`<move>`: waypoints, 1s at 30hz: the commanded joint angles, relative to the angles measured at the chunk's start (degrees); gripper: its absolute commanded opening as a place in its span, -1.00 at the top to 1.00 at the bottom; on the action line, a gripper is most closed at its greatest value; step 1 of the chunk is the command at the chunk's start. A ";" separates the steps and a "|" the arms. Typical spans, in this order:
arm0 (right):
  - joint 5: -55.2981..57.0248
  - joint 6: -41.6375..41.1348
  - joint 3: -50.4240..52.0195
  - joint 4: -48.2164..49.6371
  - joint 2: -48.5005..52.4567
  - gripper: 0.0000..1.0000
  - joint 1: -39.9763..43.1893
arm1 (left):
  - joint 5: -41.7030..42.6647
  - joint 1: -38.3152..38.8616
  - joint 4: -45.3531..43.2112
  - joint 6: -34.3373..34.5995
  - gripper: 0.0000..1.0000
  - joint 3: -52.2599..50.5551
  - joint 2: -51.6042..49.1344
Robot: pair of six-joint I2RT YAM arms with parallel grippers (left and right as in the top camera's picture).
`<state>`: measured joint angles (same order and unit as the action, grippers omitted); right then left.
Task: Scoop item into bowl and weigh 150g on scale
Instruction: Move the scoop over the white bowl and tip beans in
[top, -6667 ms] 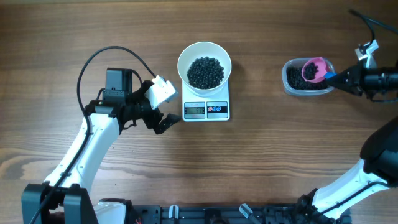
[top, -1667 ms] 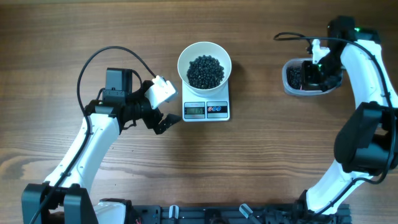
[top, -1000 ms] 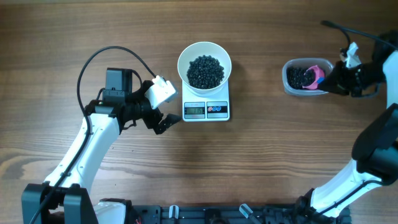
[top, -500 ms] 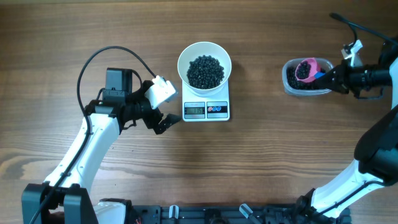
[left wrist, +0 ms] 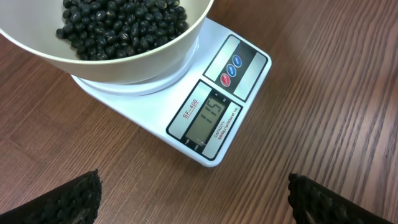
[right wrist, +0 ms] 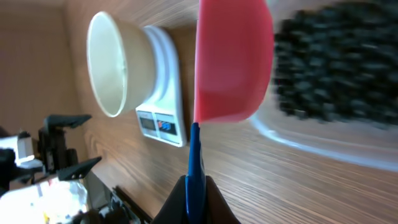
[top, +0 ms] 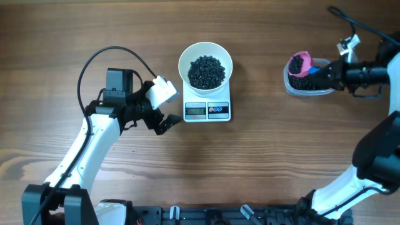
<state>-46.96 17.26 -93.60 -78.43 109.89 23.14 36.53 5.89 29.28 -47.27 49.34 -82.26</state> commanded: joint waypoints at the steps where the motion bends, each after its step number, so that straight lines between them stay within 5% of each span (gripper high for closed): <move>1: -3.17 -1.03 -2.75 0.00 -2.32 0.91 -6.25 | 1.29 0.11 -0.15 0.15 -1.00 -0.63 -0.48; 18: -1.79 -21.11 -10.73 16.57 -2.32 0.91 -31.08 | 1.29 0.11 -0.15 0.15 -1.00 -0.63 -0.48; 30: 22.01 -24.76 -10.71 18.88 -2.32 0.91 -41.18 | 1.29 0.11 -0.15 0.15 -1.00 -0.61 -0.48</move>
<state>-32.91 -6.72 -102.91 -59.92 109.21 -16.75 36.53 5.89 29.28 -47.27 49.34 -82.26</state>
